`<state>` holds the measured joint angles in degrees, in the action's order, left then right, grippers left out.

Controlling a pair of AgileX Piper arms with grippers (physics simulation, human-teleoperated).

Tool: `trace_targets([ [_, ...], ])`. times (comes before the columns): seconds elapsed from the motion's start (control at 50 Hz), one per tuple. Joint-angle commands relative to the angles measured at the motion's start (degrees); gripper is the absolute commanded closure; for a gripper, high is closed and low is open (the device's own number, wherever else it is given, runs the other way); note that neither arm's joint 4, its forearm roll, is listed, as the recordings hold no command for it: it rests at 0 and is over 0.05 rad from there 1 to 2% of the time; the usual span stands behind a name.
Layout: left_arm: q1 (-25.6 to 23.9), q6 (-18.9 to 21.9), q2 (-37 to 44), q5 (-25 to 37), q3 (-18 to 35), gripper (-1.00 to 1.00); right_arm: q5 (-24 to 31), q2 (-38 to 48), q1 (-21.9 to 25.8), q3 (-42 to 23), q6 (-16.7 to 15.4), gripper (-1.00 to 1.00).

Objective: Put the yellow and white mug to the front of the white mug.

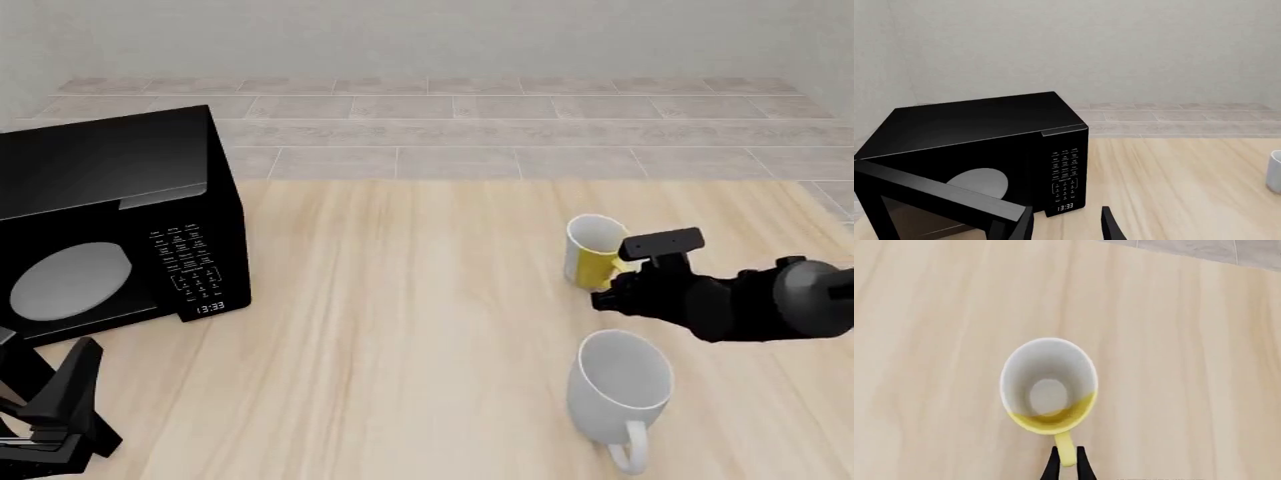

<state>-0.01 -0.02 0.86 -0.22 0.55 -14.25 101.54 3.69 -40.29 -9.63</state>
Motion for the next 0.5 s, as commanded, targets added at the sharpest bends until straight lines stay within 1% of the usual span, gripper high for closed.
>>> trace_targets([
  [0.02,0.00,0.00,0.02,-0.01,0.00,-1.00,-0.54,2.73,-0.14,-0.84,0.91,1.00],
  [0.08,0.00,0.00,0.00,0.00,0.00,-1.00,-0.55,2.84,-0.14,-1.05,0.81,1.00],
  [0.1,0.00,0.01,0.00,0.00,0.00,-1.00,-0.49,2.75,-0.20,-1.13,0.77,-1.00],
  [0.26,-0.01,0.00,-0.01,0.00,0.00,-1.00,-0.77,0.74,0.64,-0.37,0.54,-1.00],
  [0.32,0.00,0.00,0.02,-0.01,0.00,-1.00,0.07,-1.72,0.58,-0.11,0.59,-1.00],
  [0.38,-0.02,0.00,-0.01,0.00,0.00,-1.00,0.58,-3.22,0.46,0.08,-0.17,-1.00],
  [0.5,0.00,-0.01,-0.01,0.00,0.00,-1.00,2.88,-7.49,0.42,-0.16,0.32,-1.00],
])
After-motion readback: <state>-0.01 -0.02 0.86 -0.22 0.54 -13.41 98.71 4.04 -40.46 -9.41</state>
